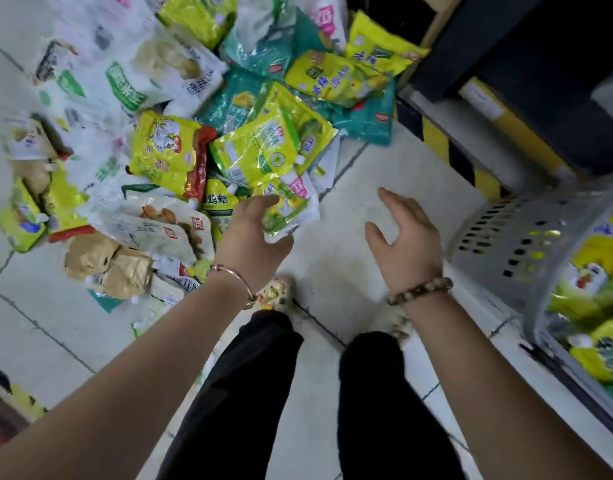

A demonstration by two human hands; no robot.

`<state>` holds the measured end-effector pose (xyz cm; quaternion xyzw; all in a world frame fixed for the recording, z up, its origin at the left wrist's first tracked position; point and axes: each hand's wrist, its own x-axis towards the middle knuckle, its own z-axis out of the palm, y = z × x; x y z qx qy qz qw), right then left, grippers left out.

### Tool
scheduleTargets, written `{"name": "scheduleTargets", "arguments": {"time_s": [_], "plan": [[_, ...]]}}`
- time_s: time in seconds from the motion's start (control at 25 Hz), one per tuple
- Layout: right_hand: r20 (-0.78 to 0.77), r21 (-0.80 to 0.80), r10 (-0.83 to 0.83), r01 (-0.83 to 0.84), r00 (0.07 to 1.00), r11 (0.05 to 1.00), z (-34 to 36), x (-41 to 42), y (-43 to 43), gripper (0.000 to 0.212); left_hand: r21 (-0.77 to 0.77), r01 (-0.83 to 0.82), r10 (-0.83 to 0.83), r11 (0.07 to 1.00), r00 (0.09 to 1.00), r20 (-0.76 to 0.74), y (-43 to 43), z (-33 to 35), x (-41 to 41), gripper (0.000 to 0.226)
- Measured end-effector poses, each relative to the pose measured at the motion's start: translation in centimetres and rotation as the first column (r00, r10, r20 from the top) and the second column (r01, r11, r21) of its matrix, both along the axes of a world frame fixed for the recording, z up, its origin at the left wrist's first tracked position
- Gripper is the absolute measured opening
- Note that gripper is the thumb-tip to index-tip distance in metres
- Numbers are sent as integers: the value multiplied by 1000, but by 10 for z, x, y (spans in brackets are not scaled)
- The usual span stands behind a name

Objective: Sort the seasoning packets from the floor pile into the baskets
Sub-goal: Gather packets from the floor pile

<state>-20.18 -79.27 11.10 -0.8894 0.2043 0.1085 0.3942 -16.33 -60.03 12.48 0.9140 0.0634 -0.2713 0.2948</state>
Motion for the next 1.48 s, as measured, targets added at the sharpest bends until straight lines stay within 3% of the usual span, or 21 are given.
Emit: {"name": "scheduleTargets", "arguments": {"time_s": [0.24, 0.36, 0.48, 0.72, 0.88, 1.0, 1.16, 1.24, 1.28, 1.4, 1.48], "plan": [[-67, 95, 102, -96, 992, 991, -95, 32, 63, 44, 51, -93, 90, 994, 994, 58, 46, -93, 14, 56], [-172, 219, -100, 137, 980, 966, -168, 46, 83, 39, 25, -120, 115, 992, 981, 153, 55, -155, 27, 56], [-342, 349, -350, 463, 872, 815, -229, 53, 105, 33, 19, -126, 116, 992, 954, 276, 61, -210, 37, 57], [-401, 469, -428, 583, 810, 663, -302, 88, 139, 34, 40, -43, 22, 998, 908, 418, 64, -278, 47, 56], [-370, 487, -414, 553, 832, 676, -315, 117, 159, 41, -73, -62, 91, 995, 853, 513, 80, -290, 52, 50], [-359, 538, -444, 571, 821, 620, -312, 121, 170, 30, -82, 30, 21, 996, 832, 555, 87, -285, 53, 47], [-175, 672, -413, 415, 894, 614, -306, 127, 163, 37, -131, 67, 25, 989, 802, 597, 94, -274, 66, 42], [-68, 765, -419, 317, 906, 561, -298, 134, 146, 19, -135, 52, 40, 990, 798, 602, 97, -271, 71, 44], [-26, 804, -436, 278, 899, 525, -293, 137, 134, 9, -136, 46, 44, 990, 805, 591, 98, -270, 72, 48], [66, 853, -476, 198, 877, 483, -284, 138, 100, 11, -192, 37, 75, 981, 835, 545, 100, -269, 68, 65], [81, 884, -467, 153, 880, 441, -277, 128, 88, 10, -396, -6, 162, 918, 918, 362, 98, -267, 63, 74]]}}
